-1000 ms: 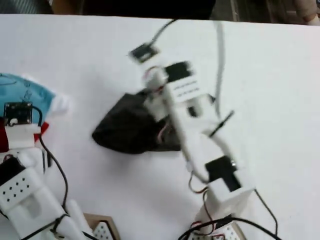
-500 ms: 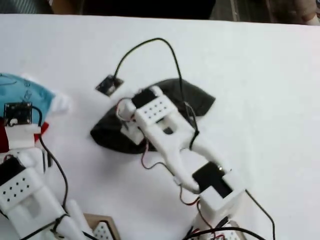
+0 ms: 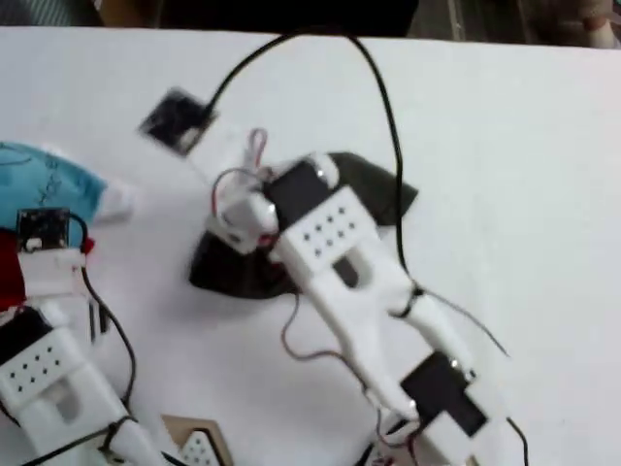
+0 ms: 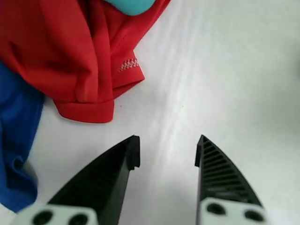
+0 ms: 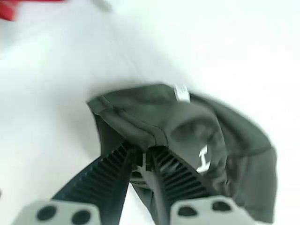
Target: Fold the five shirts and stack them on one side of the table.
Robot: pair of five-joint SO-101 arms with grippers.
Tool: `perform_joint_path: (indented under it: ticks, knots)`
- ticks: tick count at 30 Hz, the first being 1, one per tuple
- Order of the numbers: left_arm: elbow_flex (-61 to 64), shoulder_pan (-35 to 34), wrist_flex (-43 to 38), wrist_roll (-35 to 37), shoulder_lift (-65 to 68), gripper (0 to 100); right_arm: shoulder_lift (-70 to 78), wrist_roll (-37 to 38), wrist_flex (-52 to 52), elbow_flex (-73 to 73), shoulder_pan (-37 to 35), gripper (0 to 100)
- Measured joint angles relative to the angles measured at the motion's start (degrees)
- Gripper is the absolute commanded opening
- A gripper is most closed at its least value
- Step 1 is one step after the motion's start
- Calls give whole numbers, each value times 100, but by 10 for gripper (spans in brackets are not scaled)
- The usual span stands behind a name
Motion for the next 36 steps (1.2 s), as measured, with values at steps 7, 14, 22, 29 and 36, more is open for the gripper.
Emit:
perform_joint_path:
  ticks: [7,14,22,29,36]
  knots:
    - [44,0,-114,0,-9,215,-264,360,290,-316,-747,28]
    - [44,0,-185,0,-18,216,-264,360,475,-413,-721,320]
    - [44,9,-299,308,-18,216,-633,387,941,-1398,79,346]
    - [44,1099,-308,501,-18,217,-475,237,738,-633,1829,336]
    - [-404,3525,-325,633,-18,217,721,141,-879,1055,2708,334]
